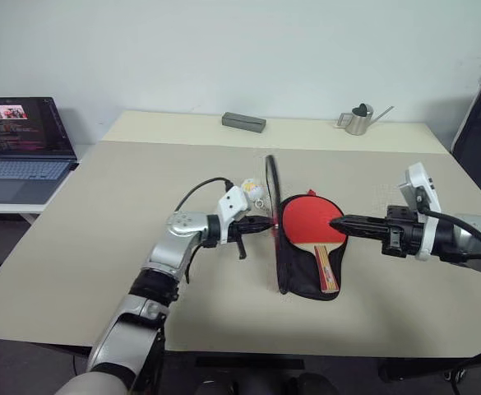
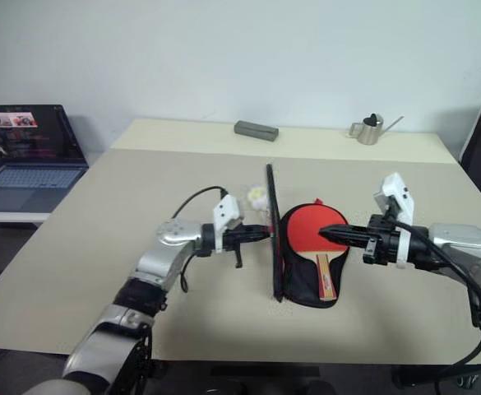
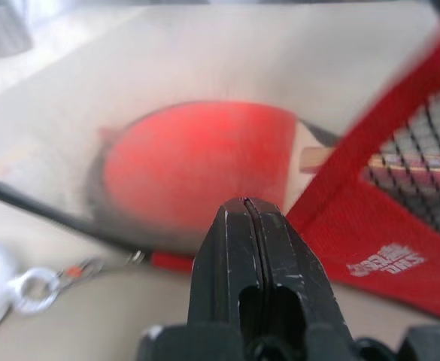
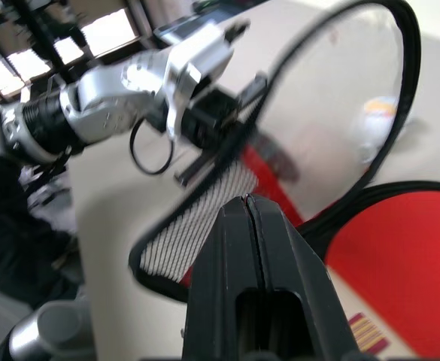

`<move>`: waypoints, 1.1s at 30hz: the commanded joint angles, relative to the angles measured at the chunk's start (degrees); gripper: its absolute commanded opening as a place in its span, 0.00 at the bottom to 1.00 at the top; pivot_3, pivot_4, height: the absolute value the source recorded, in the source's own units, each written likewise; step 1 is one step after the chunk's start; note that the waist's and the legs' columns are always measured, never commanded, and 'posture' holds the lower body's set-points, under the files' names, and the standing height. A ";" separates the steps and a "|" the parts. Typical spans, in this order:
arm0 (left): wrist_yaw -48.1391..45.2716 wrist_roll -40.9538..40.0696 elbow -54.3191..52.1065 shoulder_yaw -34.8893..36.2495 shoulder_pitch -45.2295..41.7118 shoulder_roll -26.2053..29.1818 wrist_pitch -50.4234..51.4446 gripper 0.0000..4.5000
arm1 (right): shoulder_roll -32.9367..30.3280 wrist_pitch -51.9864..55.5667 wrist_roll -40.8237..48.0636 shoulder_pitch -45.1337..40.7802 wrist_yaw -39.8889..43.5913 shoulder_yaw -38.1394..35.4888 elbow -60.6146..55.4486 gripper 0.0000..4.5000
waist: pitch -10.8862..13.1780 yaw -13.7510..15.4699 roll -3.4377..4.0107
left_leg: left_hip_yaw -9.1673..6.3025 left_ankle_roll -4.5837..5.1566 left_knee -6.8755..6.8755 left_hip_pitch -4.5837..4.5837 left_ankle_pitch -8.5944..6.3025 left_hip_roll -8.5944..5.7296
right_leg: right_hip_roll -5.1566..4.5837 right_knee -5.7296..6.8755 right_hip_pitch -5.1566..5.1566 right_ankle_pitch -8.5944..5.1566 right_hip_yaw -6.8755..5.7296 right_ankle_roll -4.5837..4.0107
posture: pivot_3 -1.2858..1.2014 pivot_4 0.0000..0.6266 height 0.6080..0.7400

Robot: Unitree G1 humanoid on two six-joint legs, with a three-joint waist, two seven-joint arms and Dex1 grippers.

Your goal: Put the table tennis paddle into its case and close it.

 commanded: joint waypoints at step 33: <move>-4.50 -16.87 -31.23 10.98 14.08 18.06 16.41 0.00 | 1.84 -5.14 -13.64 6.62 -4.20 5.90 6.51 0.49 | 0.03 -0.35 0.16 | -0.01 -0.01 0.02 0.09 0.00 0.05 | -0.02 0.01 -0.21 -0.04 0.26 -0.12 | 0.52 0.24 1.00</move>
